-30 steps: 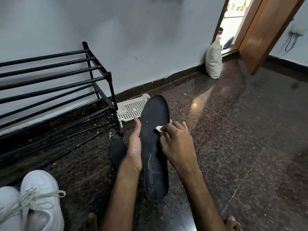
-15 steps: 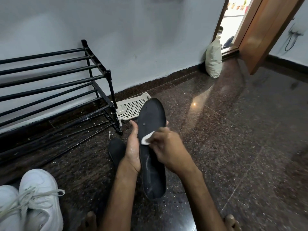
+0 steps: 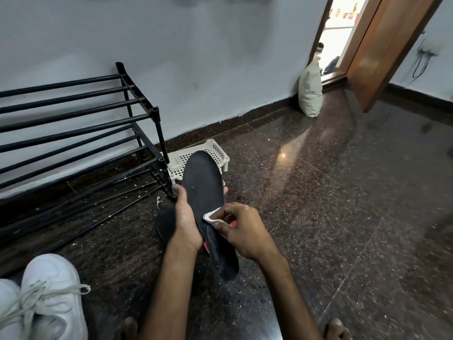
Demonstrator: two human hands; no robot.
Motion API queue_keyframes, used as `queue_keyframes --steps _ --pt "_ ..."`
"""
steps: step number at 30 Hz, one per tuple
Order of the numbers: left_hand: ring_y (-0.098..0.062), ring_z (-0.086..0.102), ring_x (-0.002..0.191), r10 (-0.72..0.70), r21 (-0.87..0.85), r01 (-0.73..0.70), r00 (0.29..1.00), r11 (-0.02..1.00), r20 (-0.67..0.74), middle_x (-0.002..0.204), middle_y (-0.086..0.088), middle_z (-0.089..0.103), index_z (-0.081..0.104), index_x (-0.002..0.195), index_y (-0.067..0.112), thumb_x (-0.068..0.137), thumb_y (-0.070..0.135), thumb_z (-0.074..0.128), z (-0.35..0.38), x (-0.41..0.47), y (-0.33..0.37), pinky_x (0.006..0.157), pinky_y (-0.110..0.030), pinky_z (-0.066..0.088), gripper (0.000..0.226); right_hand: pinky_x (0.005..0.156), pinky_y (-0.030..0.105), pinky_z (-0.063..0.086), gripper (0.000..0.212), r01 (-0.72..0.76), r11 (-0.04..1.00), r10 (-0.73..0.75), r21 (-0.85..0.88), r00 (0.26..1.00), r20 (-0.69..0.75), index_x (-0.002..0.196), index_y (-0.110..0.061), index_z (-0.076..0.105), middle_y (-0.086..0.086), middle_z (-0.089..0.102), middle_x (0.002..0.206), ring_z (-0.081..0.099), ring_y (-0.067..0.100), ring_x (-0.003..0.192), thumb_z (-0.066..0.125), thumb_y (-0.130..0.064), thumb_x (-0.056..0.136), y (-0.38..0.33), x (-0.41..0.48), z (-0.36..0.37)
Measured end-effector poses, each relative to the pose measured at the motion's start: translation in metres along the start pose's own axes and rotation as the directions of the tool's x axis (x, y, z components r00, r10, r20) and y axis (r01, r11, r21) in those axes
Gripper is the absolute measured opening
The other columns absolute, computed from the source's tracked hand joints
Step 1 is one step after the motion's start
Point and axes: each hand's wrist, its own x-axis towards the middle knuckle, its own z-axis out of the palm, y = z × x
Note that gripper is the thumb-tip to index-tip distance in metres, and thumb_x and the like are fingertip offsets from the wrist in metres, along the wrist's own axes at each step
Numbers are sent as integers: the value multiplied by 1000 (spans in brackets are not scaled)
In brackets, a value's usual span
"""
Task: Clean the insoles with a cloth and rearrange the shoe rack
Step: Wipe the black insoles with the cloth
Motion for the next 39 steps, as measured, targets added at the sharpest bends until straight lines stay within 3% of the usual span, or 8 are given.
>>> queue_keyframes --steps 7,16,20,23,26,30,34,39 --pt "-32 58 122 8 37 -6 999 999 -42 135 -23 56 56 131 -2 79 86 33 12 -4 -9 102 -45 47 105 76 20 54 9 -44 987 88 158 956 -281 90 -21 79 -12 74 88 67 0 78 76 -25 82 1 3 3" --pt "-36 36 142 -19 5 18 971 1000 238 148 -27 41 42 142 -7 88 68 33 24 -21 -11 122 -48 14 93 105 60 33 17 90 978 -142 -190 948 -283 100 -26 75 -11 64 94 62 12 95 69 -20 85 -21 6 14" --pt "-39 31 144 38 -117 -5 960 993 278 156 -22 32 29 151 0 94 65 25 10 -19 -8 120 -54 14 87 116 58 11 20 197 925 -169 -324 979 111 98 -30 75 -16 58 88 59 13 99 72 -19 82 -27 3 -6" --pt "-40 31 144 24 -136 20 949 991 314 156 -23 31 26 152 0 95 64 28 11 -19 -10 122 -52 10 86 121 46 -1 16 122 852 -184 -508 980 -73 93 -27 73 -8 65 97 59 14 105 67 -16 82 -21 0 -9" --pt "-38 30 144 15 -47 1 942 999 337 155 -25 31 27 150 -6 95 66 28 17 -19 -14 123 -50 7 90 116 35 27 13 135 932 -222 -337 947 -233 90 -19 75 -5 64 87 59 17 95 69 -12 81 -21 0 5" --pt "-42 33 142 46 -92 -18 949 996 313 153 -23 36 36 148 -1 96 62 28 11 -19 -12 121 -55 12 82 104 26 31 12 231 955 -223 -187 973 63 87 -23 77 -8 68 88 60 14 92 76 -15 78 -25 1 -7" --pt "-41 29 144 46 -98 -16 948 995 315 155 -26 31 26 152 0 96 61 34 17 -20 -13 122 -51 12 83 121 43 16 11 112 861 -214 -495 965 -154 86 -19 73 -2 67 92 61 18 97 70 -11 79 -18 2 -12" --pt "-42 35 141 40 -61 -23 958 998 284 151 -29 35 31 148 -7 94 62 33 12 -18 -14 122 -52 12 87 113 45 30 14 254 932 -271 -259 962 -34 89 -19 77 -6 66 87 55 8 88 75 -10 78 -29 5 -2"
